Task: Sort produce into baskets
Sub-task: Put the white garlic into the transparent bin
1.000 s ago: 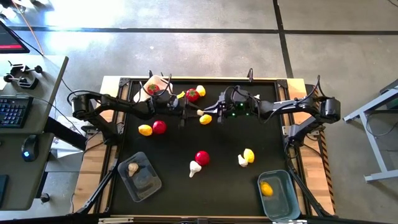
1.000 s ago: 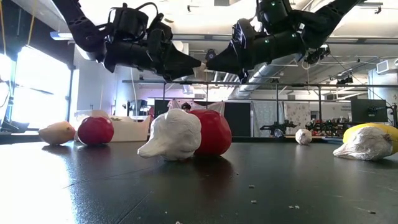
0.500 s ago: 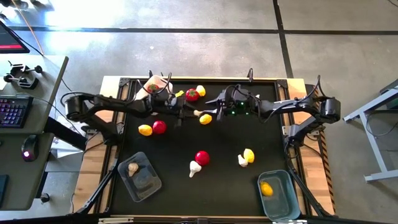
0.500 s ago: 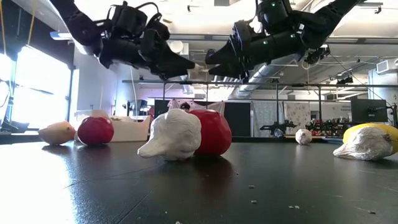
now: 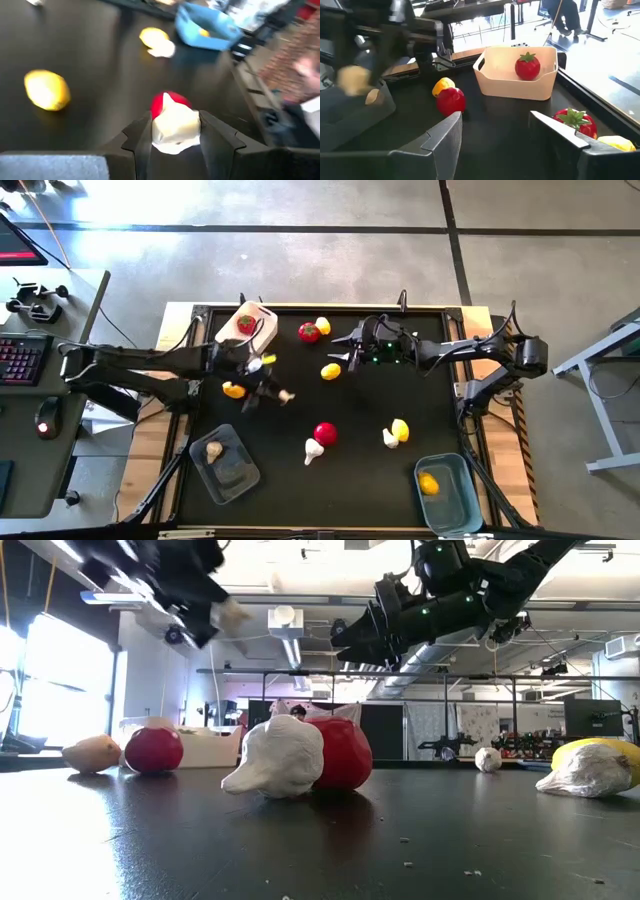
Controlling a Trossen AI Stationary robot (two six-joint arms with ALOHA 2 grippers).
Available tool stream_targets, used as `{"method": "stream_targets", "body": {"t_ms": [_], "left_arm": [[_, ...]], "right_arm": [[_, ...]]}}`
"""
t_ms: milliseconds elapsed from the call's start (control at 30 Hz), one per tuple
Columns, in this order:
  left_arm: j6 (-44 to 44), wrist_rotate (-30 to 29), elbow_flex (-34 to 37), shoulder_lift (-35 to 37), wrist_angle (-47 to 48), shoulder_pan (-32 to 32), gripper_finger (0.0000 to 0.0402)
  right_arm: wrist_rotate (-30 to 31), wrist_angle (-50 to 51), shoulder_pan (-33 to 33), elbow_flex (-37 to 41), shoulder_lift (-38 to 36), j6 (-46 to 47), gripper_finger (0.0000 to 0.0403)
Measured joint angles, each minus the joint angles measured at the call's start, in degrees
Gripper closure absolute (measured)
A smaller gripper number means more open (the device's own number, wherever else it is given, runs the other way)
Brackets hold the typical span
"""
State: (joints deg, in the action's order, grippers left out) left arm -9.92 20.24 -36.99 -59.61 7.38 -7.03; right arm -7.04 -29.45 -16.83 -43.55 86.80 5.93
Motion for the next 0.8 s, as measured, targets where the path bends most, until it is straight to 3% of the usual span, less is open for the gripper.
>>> {"method": "stream_targets", "body": {"t_ms": [267,467,600,800], "left_arm": [[-18.1,-0.2,0.0,6.7,14.0,16.1,0.0275],[-33.9,-2.5,0.1,7.4,23.3,28.3,0.0275],[-41.2,-2.9,0.9,5.6,25.8,33.4,0.0275],[-44.5,-4.5,0.9,2.3,31.2,37.0,0.0275]], "right_arm": [[0.1,-0.1,0.0,0.0,0.0,-2.3,0.0183],[0.0,-0.2,0.0,0.0,0.0,-3.6,0.0183],[0.0,-0.1,0.0,0.0,0.0,-3.5,0.0183],[0.1,0.0,0.2,0.0,0.0,-3.6,0.0183]]}}
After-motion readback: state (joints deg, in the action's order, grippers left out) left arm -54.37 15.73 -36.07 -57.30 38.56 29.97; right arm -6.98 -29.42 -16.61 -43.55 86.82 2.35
